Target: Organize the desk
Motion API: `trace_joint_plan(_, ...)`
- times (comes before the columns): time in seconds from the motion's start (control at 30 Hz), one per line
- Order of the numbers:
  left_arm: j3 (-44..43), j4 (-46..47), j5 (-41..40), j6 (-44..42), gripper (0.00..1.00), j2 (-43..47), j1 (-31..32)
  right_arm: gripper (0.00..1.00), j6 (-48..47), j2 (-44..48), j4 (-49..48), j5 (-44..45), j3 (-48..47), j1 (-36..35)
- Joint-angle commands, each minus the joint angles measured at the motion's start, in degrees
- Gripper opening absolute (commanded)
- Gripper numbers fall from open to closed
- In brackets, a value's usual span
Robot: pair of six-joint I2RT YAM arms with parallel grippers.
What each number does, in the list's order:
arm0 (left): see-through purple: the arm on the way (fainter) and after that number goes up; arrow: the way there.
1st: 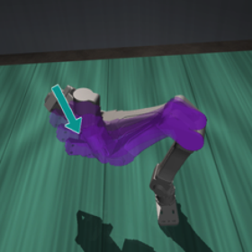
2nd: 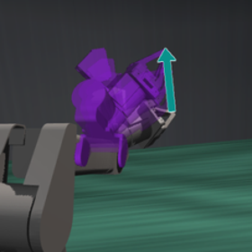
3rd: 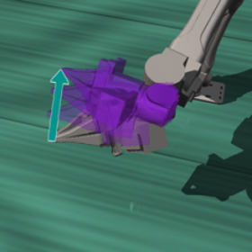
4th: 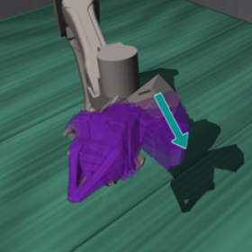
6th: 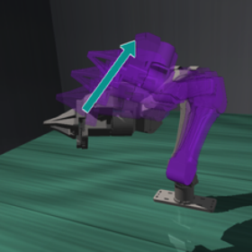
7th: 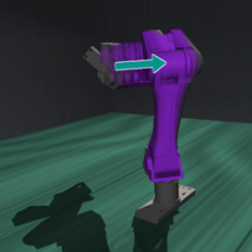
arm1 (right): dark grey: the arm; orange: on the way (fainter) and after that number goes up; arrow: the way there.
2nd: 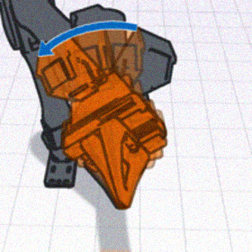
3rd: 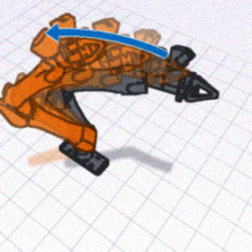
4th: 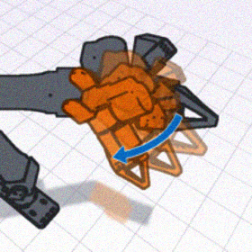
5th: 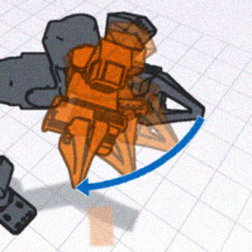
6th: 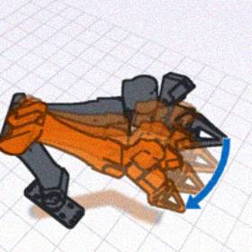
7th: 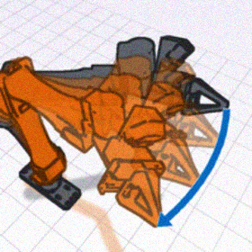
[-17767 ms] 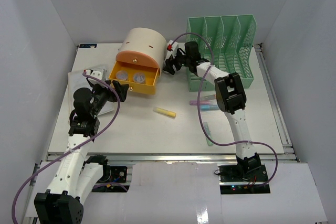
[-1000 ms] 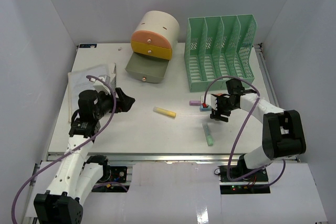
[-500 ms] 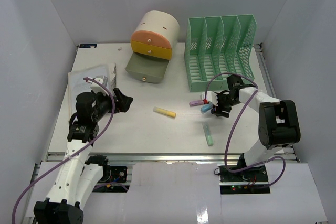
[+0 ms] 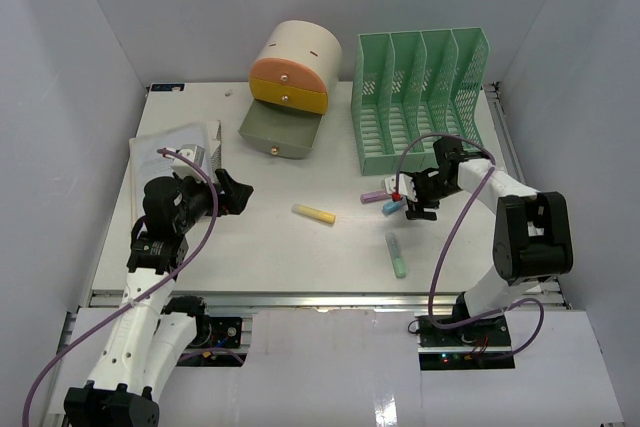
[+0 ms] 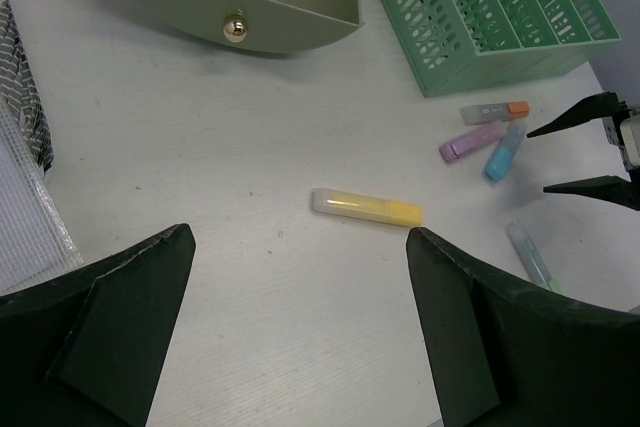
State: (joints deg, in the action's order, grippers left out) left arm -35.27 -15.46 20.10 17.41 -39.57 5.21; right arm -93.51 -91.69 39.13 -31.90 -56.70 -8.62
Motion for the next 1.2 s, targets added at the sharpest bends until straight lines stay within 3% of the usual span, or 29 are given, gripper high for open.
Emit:
trace_joint_plan(0.0,0.02,-0.14,-0.41,-0.49,0.98,0.98,0.15,0.76,-2.05,-4.37,1.48,-0.14,-4.91,0.40)
trace_joint_plan(0.3,0.11,-0.07,0.03,-0.20,0.98,1.00,0.15,0.72,1.47,-10.91,2.28,1.86,-9.26,0.62)
trace_joint_plan(0.53,0.08,0.12,0.06,-0.27,0.98,1.33,0.15,0.63,1.66,-13.38,7.29,3.52,-10.03,0.62)
trace_joint_plan(0.97,0.20,0.72,1.39,-0.18,0.98,1.41,0.15,0.22,8.62,-12.55,11.85,-0.36,-10.44,-1.01)
trace_joint_plan(1.17,1.69,4.38,7.33,1.85,0.98,0.97,0.15,0.08,22.80,-8.92,12.57,-1.94,-14.92,-7.84)
